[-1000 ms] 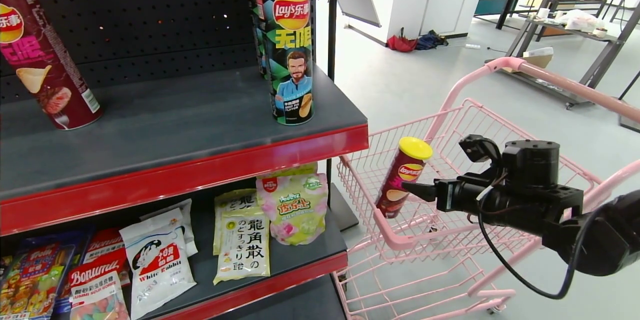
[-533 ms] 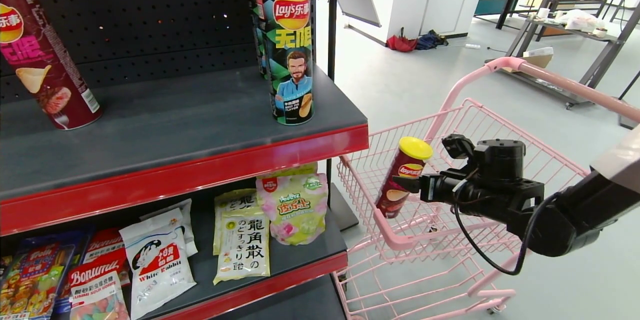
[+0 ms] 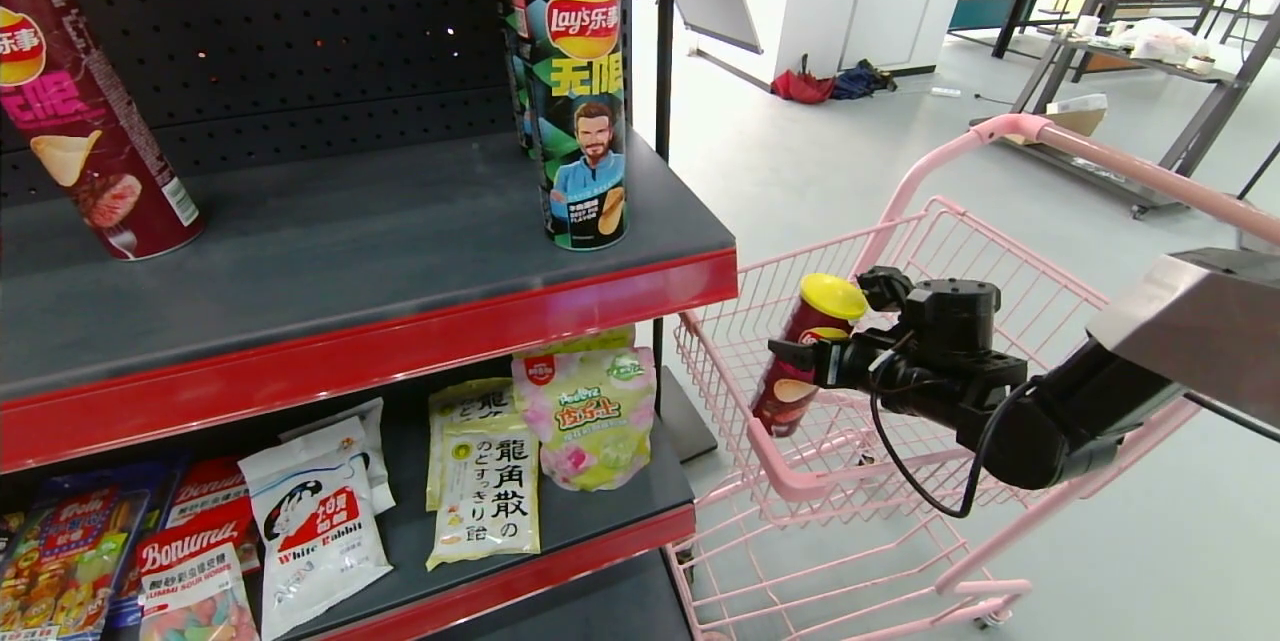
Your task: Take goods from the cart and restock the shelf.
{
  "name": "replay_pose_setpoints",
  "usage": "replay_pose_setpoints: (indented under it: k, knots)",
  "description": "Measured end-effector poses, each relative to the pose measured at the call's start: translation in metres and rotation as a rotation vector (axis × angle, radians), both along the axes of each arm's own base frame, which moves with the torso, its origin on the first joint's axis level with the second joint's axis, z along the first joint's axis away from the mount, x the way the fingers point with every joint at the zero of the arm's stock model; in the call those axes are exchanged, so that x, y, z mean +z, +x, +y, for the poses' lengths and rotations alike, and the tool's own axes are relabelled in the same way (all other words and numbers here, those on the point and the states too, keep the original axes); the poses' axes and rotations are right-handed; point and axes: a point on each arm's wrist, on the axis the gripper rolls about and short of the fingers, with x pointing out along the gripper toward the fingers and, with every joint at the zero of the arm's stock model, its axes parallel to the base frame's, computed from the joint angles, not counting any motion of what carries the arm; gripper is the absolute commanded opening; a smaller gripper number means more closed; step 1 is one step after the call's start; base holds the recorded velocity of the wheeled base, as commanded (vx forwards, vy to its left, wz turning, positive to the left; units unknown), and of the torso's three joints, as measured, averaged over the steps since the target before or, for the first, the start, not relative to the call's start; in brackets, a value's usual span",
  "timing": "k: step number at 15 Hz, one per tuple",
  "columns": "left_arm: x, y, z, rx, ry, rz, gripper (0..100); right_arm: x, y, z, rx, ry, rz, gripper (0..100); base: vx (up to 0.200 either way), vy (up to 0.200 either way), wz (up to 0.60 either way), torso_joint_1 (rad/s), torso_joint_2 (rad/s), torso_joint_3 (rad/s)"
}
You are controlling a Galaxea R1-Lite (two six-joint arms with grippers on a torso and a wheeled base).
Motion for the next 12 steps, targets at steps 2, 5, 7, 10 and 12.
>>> replay_pose_setpoints:
  k: [2,5,7,10,12]
  knots:
    - [0.000,0.000,0.000,0.000,0.000,0.000,100,-0.003,0.004,0.001,0.000,0.000,-0.001,100,0.000,0.000,0.00,0.000,0.00,0.000]
    - [0.000,0.000,0.000,0.000,0.000,0.000,100,-0.005,0.007,0.004,0.004,0.000,-0.001,0,0.000,0.000,0.00,0.000,0.00,0.000]
    - [0.000,0.000,0.000,0.000,0.000,0.000,100,-0.006,0.007,0.005,0.008,-0.002,0.000,0,0.000,0.000,0.00,0.000,0.00,0.000]
    - [0.000,0.000,0.000,0.000,0.000,0.000,100,-0.004,0.005,0.006,0.010,-0.008,-0.009,0,0.000,0.000,0.00,0.000,0.00,0.000]
    - [0.000,0.000,0.000,0.000,0.000,0.000,100,0.012,0.003,0.005,0.004,-0.004,-0.041,0,0.000,0.000,0.00,0.000,0.00,0.000]
